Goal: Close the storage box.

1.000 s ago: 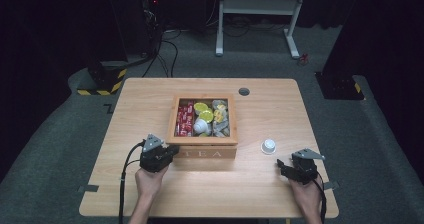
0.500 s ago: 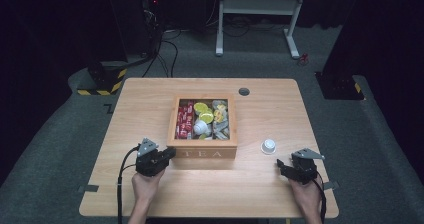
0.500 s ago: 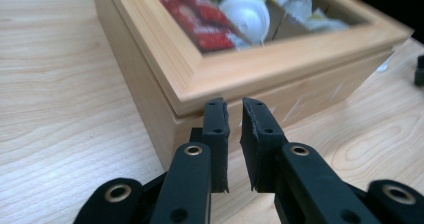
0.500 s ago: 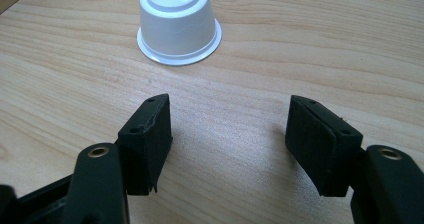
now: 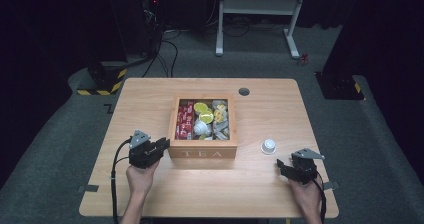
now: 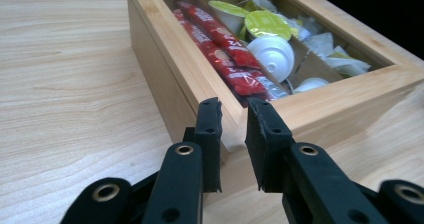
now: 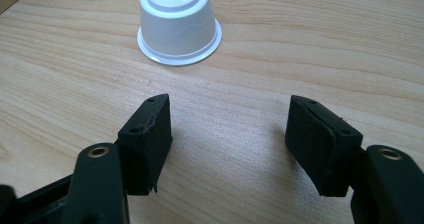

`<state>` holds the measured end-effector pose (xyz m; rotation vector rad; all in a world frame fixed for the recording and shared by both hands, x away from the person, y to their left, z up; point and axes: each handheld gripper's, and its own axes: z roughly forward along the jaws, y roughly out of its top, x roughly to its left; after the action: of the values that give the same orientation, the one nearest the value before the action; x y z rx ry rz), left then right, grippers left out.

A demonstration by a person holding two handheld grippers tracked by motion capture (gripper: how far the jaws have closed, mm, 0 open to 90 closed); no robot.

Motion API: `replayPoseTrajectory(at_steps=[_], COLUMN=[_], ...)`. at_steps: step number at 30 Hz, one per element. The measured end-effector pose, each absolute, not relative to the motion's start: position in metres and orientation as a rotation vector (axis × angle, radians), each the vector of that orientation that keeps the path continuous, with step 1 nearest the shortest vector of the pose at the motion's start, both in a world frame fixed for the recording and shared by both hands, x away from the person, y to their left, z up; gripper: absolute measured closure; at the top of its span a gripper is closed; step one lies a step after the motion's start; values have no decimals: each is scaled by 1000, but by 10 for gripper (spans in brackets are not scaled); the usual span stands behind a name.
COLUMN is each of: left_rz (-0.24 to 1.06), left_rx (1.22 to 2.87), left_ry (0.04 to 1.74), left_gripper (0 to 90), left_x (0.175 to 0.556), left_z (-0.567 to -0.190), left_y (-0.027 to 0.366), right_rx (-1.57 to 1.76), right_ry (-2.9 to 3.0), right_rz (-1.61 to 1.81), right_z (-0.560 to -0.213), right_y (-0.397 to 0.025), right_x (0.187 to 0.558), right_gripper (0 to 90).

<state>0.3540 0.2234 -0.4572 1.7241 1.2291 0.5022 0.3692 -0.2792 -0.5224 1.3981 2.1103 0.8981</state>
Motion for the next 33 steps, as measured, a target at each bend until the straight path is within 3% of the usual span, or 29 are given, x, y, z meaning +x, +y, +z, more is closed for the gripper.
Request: replayPoseTrajectory(at_steps=[16, 25, 33], left_rz=[585, 551, 578], left_rx=[1760, 1710, 1675], left_ry=[1192, 1221, 1264], left_gripper=[759, 574, 508], left_x=[355, 351, 346], left_z=[-461, -461, -459], left_y=[217, 231, 249], right_rx=[1399, 1402, 1400], right_ry=[2109, 2108, 2108], right_rz=[898, 898, 898], right_z=[-522, -522, -522], right_y=[-279, -279, -279], right_x=[369, 369, 369], right_gripper=[349, 348, 348])
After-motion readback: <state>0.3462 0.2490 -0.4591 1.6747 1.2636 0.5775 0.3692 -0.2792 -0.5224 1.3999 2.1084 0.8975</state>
